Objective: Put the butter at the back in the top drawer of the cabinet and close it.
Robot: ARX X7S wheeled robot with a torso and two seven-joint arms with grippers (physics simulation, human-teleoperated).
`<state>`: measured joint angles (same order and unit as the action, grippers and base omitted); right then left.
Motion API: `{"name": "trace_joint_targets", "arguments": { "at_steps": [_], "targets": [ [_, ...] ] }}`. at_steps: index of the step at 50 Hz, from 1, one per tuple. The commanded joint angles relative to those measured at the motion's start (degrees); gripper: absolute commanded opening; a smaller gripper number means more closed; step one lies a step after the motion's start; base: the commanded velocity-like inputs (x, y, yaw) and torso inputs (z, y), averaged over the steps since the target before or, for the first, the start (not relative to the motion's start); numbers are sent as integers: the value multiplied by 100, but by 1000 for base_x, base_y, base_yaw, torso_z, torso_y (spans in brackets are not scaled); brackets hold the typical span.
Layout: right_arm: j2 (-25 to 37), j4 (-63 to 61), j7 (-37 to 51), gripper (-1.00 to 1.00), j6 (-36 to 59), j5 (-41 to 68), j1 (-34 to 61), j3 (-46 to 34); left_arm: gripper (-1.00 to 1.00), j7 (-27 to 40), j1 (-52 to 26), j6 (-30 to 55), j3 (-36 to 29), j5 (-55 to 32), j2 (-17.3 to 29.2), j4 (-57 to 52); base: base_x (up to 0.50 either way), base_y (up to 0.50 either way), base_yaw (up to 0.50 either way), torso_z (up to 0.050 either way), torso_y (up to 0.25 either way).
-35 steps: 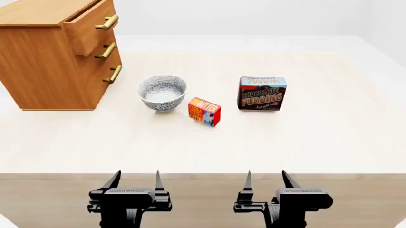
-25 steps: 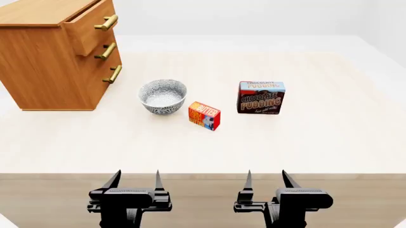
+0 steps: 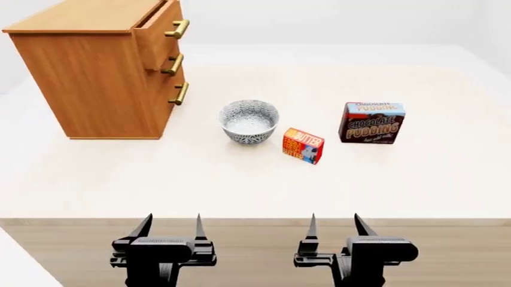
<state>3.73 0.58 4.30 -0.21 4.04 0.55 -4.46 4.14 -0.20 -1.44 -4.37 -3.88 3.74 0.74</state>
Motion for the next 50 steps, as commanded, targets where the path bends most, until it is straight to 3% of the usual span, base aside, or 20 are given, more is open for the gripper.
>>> {"name": "trace_joint_targets", "arguments": {
  "at_steps": [1,8,18,26,40,50],
  "targets": [
    [89,17,91,100,-5,100,20,-113,100,88,-8,-61,-111,-87,96,29,0,500,0,0,0],
    [131,12,129,100,-12,157,20,-158,100,128,-1,-112,-164,-126,138,31,0,500,0,0,0],
    [189,-5,203,100,-36,288,10,-189,100,222,22,-151,-167,-284,188,-7,0,20,0,0,0],
    [282,-530,315,100,134,387,-133,-184,100,307,87,16,-237,-291,275,-252,0,0,0,49,0],
    [627,-2464,471,100,1358,635,-396,-234,100,425,277,1289,-299,-434,601,-1951,0,0,0,50,0],
    [835,-3615,578,100,2594,974,-70,-225,100,624,30,2577,-214,-658,775,-3155,0,0,0,50,0]
  ]
}}
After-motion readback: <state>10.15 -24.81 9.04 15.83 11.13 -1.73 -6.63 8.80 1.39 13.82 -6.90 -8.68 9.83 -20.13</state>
